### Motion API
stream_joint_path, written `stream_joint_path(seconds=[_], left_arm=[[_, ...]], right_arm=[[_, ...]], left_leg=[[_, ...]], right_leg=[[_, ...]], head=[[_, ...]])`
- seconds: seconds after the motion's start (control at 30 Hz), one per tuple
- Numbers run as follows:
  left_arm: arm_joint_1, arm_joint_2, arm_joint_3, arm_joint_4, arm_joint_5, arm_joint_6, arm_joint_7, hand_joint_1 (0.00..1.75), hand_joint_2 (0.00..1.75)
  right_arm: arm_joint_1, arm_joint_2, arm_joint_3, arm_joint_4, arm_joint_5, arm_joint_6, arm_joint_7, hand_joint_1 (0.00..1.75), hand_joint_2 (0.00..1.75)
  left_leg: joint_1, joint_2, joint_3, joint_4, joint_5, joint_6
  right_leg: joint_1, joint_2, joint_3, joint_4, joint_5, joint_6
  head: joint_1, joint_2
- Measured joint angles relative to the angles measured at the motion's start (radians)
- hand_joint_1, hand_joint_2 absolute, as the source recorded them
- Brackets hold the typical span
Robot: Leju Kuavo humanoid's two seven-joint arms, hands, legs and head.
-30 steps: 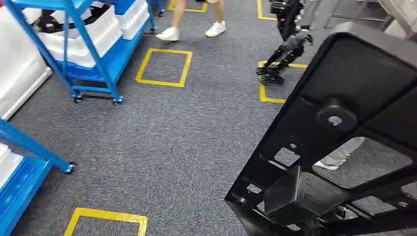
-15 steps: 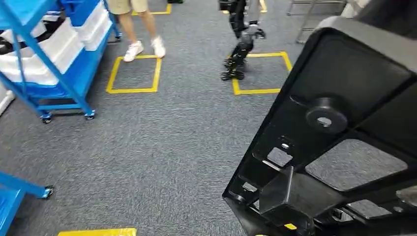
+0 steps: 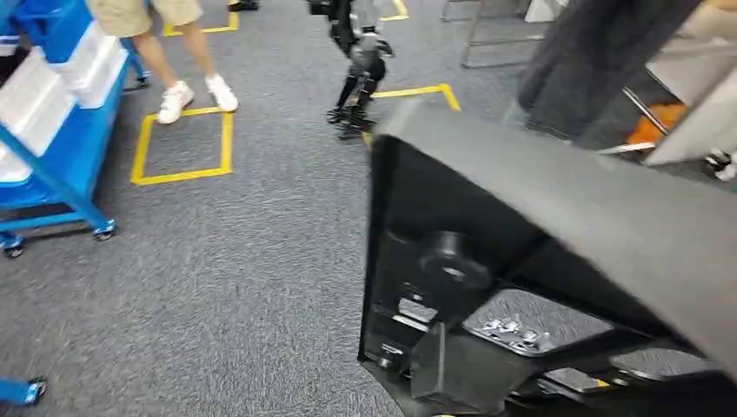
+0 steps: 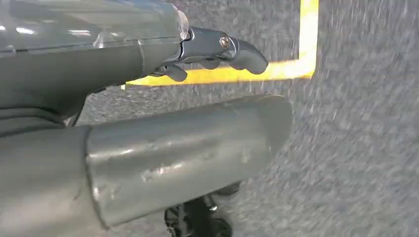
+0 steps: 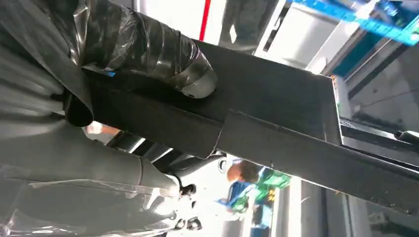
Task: Take the parts from the cabinet and place them on the table.
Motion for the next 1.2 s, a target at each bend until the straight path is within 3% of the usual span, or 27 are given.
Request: stream_joint_path(seconds=[0.03,0.07,0.1,0.13,0.17,0.2,0.3,0.33,0.37,0.4,0.47,0.5,0.53,0.57,0.63,0.67,0.7,0.77,0.83,0.9,0.93,1.0,1.03,1.07,1.13,1.17,1.2], left_arm=[[0.0,-0.002,0.0,0.0,-0.002,0.0,0.003,0.0,0.0],[-0.002,-0.005,0.0,0.0,-0.002,0.002,0.007,0.0,0.0],[-0.004,-0.006,0.0,0.0,-0.003,0.002,0.008,0.0,0.0],[-0.005,-0.008,0.0,0.0,-0.003,0.002,0.009,0.0,0.0],[-0.005,-0.01,0.0,0.0,-0.003,0.002,0.01,0.0,0.0],[-0.005,-0.011,0.0,0.0,-0.006,0.002,0.01,0.0,0.0],[-0.007,-0.018,-0.001,0.0,-0.009,0.002,0.016,0.0,0.0],[-0.01,-0.022,-0.002,0.0,-0.01,0.002,0.016,0.0,0.0],[-0.013,-0.025,-0.002,0.0,-0.011,0.002,0.018,0.0,0.0],[-0.012,-0.03,-0.002,0.001,-0.012,0.002,0.018,0.0,0.0],[-0.005,-0.035,-0.002,0.001,-0.012,0.003,0.019,0.0,0.0],[-0.003,-0.037,-0.002,0.001,-0.012,0.003,0.02,0.0,0.0],[-0.002,-0.039,-0.002,0.001,-0.012,0.003,0.02,0.0,0.0],[-0.003,-0.04,-0.002,0.001,-0.011,0.003,0.02,0.0,0.0],[-0.007,-0.044,-0.002,0.001,-0.008,0.003,0.02,0.0,0.0],[-0.008,-0.045,-0.002,0.001,-0.006,0.002,0.02,0.0,0.0],[-0.01,-0.047,-0.002,0.001,-0.005,0.002,0.02,0.0,0.0],[-0.008,-0.051,-0.002,0.001,-0.002,0.002,0.02,0.0,0.0],[-0.01,-0.056,-0.003,0.001,-0.002,0.002,0.022,0.0,0.0],[-0.013,-0.058,-0.003,0.001,-0.002,0.002,0.022,0.0,0.0],[-0.01,-0.058,-0.003,0.001,-0.002,0.002,0.022,0.0,0.0],[-0.005,-0.058,-0.003,0.001,-0.001,0.002,0.024,0.0,0.0],[-0.005,-0.058,-0.003,0.001,-0.001,0.002,0.024,0.0,0.0],[-0.006,-0.058,-0.003,0.001,-0.001,0.002,0.024,0.0,0.0],[-0.009,-0.059,-0.003,0.001,-0.001,0.002,0.024,0.0,0.0],[-0.009,-0.06,-0.003,0.001,-0.001,0.002,0.024,0.0,0.0],[-0.009,-0.061,-0.003,0.001,-0.001,0.002,0.024,0.0,0.0]], right_arm=[[-0.002,-0.005,0.01,0.004,0.004,-0.009,0.0,1.75,1.75],[-0.004,-0.01,0.021,0.006,0.008,-0.015,0.0,1.75,1.75],[-0.006,-0.016,0.033,0.006,0.012,-0.021,0.0,1.75,1.75],[-0.008,-0.022,0.043,0.007,0.018,-0.028,0.0,1.75,1.75],[-0.011,-0.027,0.053,0.008,0.022,-0.033,0.0,1.75,1.75],[-0.017,-0.03,0.065,0.011,0.026,-0.038,0.0,1.75,1.75],[-0.018,-0.037,0.092,0.016,0.027,-0.058,0.0,1.75,1.75],[-0.018,-0.039,0.099,0.016,0.026,-0.061,0.0,1.75,1.75],[-0.02,-0.041,0.112,0.016,0.026,-0.063,0.0,1.75,1.75],[-0.026,-0.043,0.123,0.017,0.027,-0.062,0.0,1.75,1.75],[-0.029,-0.044,0.137,0.021,0.029,-0.062,0.0,1.75,1.75],[-0.03,-0.045,0.142,0.023,0.031,-0.062,0.0,1.75,1.75],[-0.031,-0.045,0.147,0.027,0.032,-0.062,0.0,1.75,1.75],[-0.034,-0.046,0.153,0.032,0.032,-0.06,0.0,1.75,1.75],[-0.045,-0.047,0.166,0.042,0.032,-0.057,0.0,1.75,1.75],[-0.051,-0.048,0.175,0.05,0.032,-0.056,0.0,1.75,1.75],[-0.055,-0.049,0.181,0.058,0.034,-0.057,0.0,1.75,1.75],[-0.065,-0.05,0.19,0.07,0.037,-0.059,0.002,1.75,1.75],[-0.073,-0.051,0.197,0.084,0.033,-0.067,0.013,1.75,1.75],[-0.085,-0.052,0.199,0.103,0.02,-0.074,0.022,1.75,1.75],[-0.096,-0.053,0.199,0.118,0.014,-0.076,0.026,1.75,1.75],[-0.101,-0.054,0.199,0.142,0.008,-0.077,0.027,1.75,1.75],[-0.101,-0.055,0.199,0.15,0.007,-0.076,0.029,1.75,1.75],[-0.101,-0.055,0.2,0.158,0.007,-0.076,0.029,1.75,1.75],[-0.102,-0.055,0.199,0.166,0.007,-0.076,0.03,1.75,1.75],[-0.104,-0.055,0.199,0.169,0.007,-0.076,0.03,1.75,1.75],[-0.107,-0.055,0.199,0.172,0.007,-0.075,0.028,1.75,1.75]], left_leg=[[0.0,0.013,0.001,0.0,-0.001,-0.001],[0.0,0.024,0.002,0.0,-0.003,-0.003],[0.0,0.035,0.005,0.0,-0.006,-0.006],[0.0,0.043,0.01,0.0,-0.009,-0.008],[-0.001,0.051,0.016,0.0,-0.012,-0.012],[-0.011,0.061,0.016,0.008,-0.019,-0.022],[-0.01,0.095,0.025,0.003,-0.023,-0.031],[-0.01,0.098,0.027,0.005,-0.029,-0.037],[-0.003,0.047,0.019,0.029,-0.051,-0.043],[-0.002,0.013,-0.005,0.082,-0.087,-0.043],[-0.002,-0.016,-0.083,0.251,-0.164,-0.045],[-0.002,-0.018,-0.119,0.321,-0.182,-0.046],[-0.002,-0.019,-0.131,0.337,-0.171,-0.044],[-0.002,-0.019,-0.121,0.306,-0.138,-0.043],[-0.001,-0.03,-0.054,0.149,-0.042,-0.039],[0.001,-0.057,-0.017,0.064,-0.004,-0.036],[0.002,-0.107,-0.006,0.034,-0.017,-0.034],[-0.002,-0.096,-0.003,0.02,-0.015,-0.03],[0.003,-0.076,-0.001,0.011,-0.006,-0.012],[0.005,-0.054,-0.001,0.006,-0.001,0.001],[0.003,-0.039,-0.002,0.006,-0.001,0.004],[-0.001,-0.012,-0.004,0.006,-0.002,0.006],[-0.002,0.0,-0.004,0.007,-0.003,0.005],[-0.002,0.01,-0.003,0.007,-0.004,0.005],[-0.002,0.027,0.004,0.007,-0.009,0.001],[-0.003,0.035,0.01,0.006,-0.011,-0.001],[-0.007,0.042,0.013,0.006,-0.015,-0.006]], right_leg=[[-0.003,-0.003,0.0,-0.001,0.015,0.001],[-0.005,-0.006,0.02,-0.042,0.047,0.002],[-0.005,-0.014,0.062,-0.119,0.091,0.0],[-0.004,-0.033,0.109,-0.205,0.129,-0.003],[-0.001,-0.069,0.144,-0.266,0.147,-0.009],[0.016,-0.105,0.154,-0.298,0.135,-0.012],[0.015,-0.068,0.145,-0.29,0.135,-0.019],[0.009,-0.057,0.148,-0.296,0.139,-0.026],[0.006,-0.048,0.15,-0.3,0.143,-0.035],[0.005,-0.04,0.149,-0.301,0.144,-0.042],[0.007,-0.017,0.148,-0.3,0.145,-0.046],[0.008,-0.002,0.148,-0.299,0.145,-0.046],[0.009,0.01,0.148,-0.297,0.145,-0.046],[0.009,0.022,0.149,-0.295,0.144,-0.046],[0.007,0.047,0.153,-0.291,0.143,-0.044],[0.006,0.057,0.154,-0.29,0.141,-0.041],[0.007,0.066,0.15,-0.288,0.141,-0.036],[0.002,0.088,0.139,-0.289,0.148,-0.019],[0.004,0.108,0.134,-0.293,0.155,-0.005],[0.006,0.032,0.118,-0.25,0.118,-0.001],[0.003,0.009,0.082,-0.172,0.07,0.005],[-0.001,-0.002,0.012,-0.023,0.005,0.013],[-0.003,-0.003,-0.003,0.008,0.004,0.015],[-0.005,-0.004,0.008,-0.014,0.029,0.015],[-0.004,-0.018,0.09,-0.167,0.115,0.01],[0.0,-0.042,0.138,-0.254,0.152,0.003],[0.012,-0.079,0.161,-0.297,0.137,-0.004]], head=[[0.0,0.0],[0.0,0.0],[0.0,0.0],[0.0,0.0],[0.0,0.0],[0.0,0.0],[0.0,0.0],[0.0,0.0],[0.0,0.0],[-0.001,0.0],[0.0,0.0],[0.0,0.0],[0.0,0.0],[0.0,0.0],[0.0,0.0],[0.0,0.0],[0.0,0.0],[0.0,0.0],[0.0,0.0],[0.001,0.0],[0.0,0.0],[0.0,0.0],[0.0,0.0],[0.0,0.0],[0.0,0.0],[0.0,0.0],[0.0,0.0]])
